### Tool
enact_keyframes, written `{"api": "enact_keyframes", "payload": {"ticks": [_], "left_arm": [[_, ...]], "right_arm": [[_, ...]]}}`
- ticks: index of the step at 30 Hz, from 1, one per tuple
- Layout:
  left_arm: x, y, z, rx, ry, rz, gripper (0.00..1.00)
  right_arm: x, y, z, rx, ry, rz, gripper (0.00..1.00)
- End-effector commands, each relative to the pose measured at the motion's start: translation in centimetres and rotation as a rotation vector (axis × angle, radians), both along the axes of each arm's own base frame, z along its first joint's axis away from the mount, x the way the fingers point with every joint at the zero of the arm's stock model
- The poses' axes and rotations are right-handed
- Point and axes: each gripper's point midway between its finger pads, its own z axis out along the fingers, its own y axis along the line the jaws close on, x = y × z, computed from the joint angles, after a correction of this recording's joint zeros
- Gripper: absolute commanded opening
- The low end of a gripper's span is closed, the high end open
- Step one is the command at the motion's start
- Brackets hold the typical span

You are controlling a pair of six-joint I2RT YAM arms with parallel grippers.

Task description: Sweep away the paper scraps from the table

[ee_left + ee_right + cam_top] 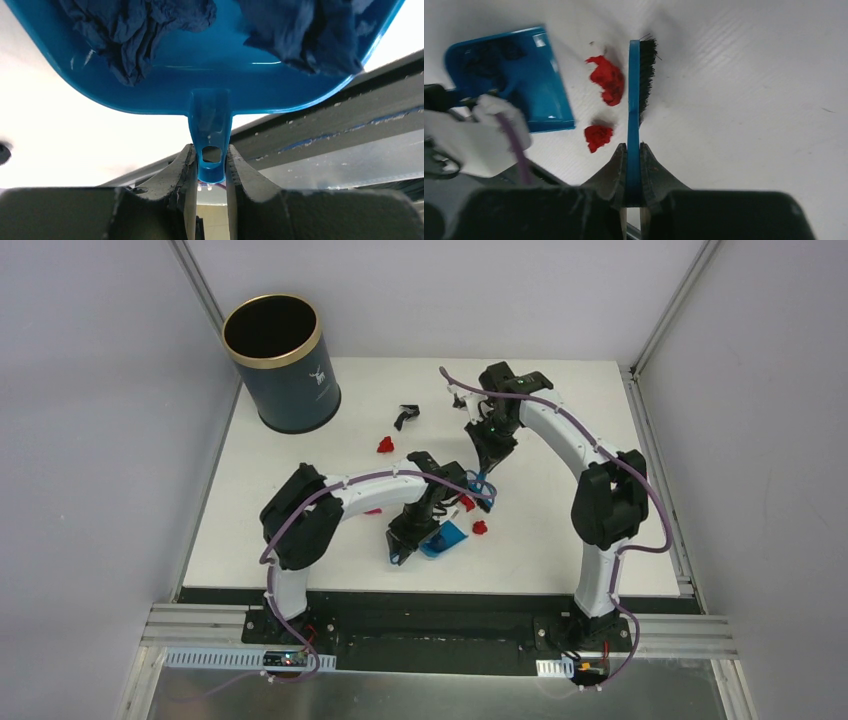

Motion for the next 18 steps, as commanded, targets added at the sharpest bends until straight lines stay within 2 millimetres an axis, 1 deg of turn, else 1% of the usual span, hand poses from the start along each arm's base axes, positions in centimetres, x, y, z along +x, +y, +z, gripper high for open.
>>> {"api": "enact_keyframes", "payload": {"ticks": [1,3,6,11,13,16,18], "left_arm": [[1.6,-2.9,-0.7,-0.076,-0.018,-0.046,0.0],[2.2,-3.7,-1.1,-0.089,-0.027,-0.047,0.0],[2.9,-4.6,-1.2,-0.11,-0.045,-0.052,0.0],[3.6,-5.1,-0.7,-0.138,-0.09,-0.047,0.0],[3.9,-4.9,-0.3,-0.143,-0.123,-0.044,0.0],[4.4,-4.3,0.5,-0.156,-0.192,-0.034,0.0],[4.3,-3.7,1.3,-0.162,-0.221,-0.022,0.0]], "right_arm": [[-5.2,3.1,1.6,0.181,0.172,0.017,0.0],[-6.1,3.9,2.7,0.23,0.195,0.033,0.0],[-6.9,4.5,4.4,0.292,0.197,0.047,0.0],[-6.7,4.2,5.8,0.311,0.15,0.043,0.0],[-6.3,3.8,6.4,0.308,0.128,0.038,0.0],[-5.5,2.1,8.1,0.301,0.096,0.003,0.0],[-5.4,1.1,9.0,0.305,0.097,-0.021,0.0]]}}
